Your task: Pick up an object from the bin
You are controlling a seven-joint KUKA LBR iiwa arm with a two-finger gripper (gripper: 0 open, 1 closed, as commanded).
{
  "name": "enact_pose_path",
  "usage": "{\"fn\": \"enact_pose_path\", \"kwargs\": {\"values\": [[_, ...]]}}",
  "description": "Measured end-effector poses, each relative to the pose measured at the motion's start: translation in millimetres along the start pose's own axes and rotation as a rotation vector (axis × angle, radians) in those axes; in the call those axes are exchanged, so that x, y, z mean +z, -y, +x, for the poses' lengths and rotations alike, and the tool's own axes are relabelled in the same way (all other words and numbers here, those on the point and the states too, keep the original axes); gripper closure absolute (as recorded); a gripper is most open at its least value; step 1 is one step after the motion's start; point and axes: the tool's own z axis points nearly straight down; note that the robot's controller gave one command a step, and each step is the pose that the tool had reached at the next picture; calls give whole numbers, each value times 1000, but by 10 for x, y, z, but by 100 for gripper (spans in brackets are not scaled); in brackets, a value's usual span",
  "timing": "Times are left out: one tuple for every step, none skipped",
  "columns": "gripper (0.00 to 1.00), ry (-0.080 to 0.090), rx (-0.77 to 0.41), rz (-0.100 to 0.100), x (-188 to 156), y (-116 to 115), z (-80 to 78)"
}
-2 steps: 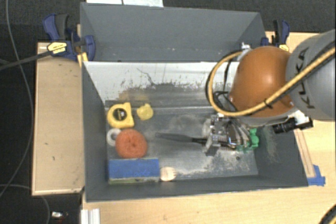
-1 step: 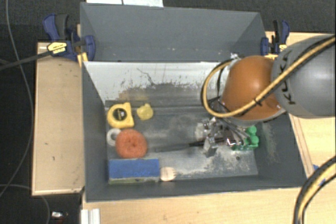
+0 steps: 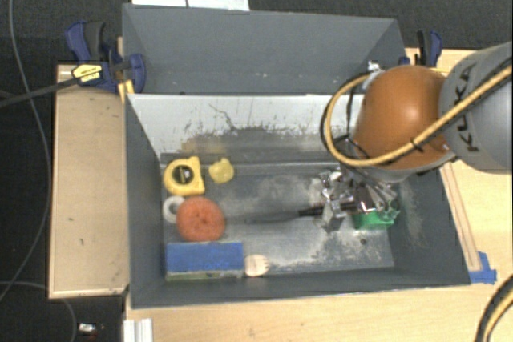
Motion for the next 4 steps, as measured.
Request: {"fn": "enact_pose_path", "kwargs": {"values": [[100,5,-199,1,163,7,-41],[100,5,-294,1,-428,134,-166],[100,27,-108,8,-628,235,-373],[100,13,-336,5,199,22,-295]]}}
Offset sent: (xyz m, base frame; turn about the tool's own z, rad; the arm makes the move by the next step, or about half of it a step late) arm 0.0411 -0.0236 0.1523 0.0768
